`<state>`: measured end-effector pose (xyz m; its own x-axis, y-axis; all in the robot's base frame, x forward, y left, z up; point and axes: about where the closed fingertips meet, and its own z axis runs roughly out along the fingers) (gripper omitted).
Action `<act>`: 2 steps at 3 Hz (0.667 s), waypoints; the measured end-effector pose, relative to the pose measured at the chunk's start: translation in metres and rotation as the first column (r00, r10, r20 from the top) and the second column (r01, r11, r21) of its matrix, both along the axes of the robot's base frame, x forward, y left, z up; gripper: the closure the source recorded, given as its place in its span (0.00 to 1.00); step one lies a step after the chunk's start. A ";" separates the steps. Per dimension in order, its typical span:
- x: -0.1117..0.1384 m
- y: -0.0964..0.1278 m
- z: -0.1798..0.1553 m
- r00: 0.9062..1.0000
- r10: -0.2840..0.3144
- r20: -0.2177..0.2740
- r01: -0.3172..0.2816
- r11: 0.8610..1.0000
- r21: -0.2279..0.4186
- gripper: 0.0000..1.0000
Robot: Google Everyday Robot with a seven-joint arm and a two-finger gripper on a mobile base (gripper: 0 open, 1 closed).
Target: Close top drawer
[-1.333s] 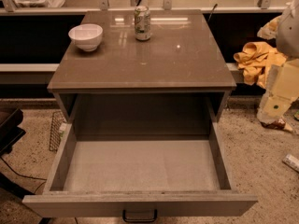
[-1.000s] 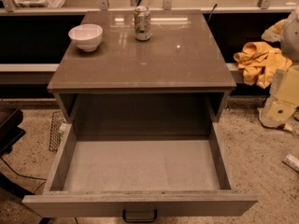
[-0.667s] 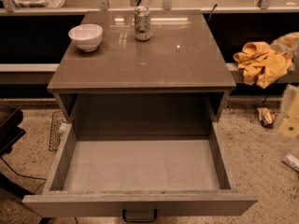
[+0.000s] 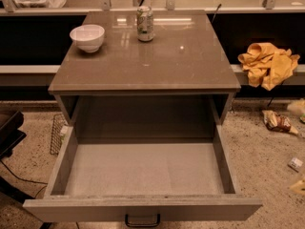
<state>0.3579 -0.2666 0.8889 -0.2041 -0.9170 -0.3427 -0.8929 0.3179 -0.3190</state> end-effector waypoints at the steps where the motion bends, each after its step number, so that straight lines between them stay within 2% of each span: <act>1: -0.025 -0.003 -0.057 1.000 -0.013 -0.003 0.013 0.999 0.047 0.39; 2: -0.059 0.005 -0.107 0.999 -0.025 -0.032 0.028 0.996 0.084 0.62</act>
Offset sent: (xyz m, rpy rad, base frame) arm -0.1167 0.0178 -0.1874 0.1400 0.1035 -0.0505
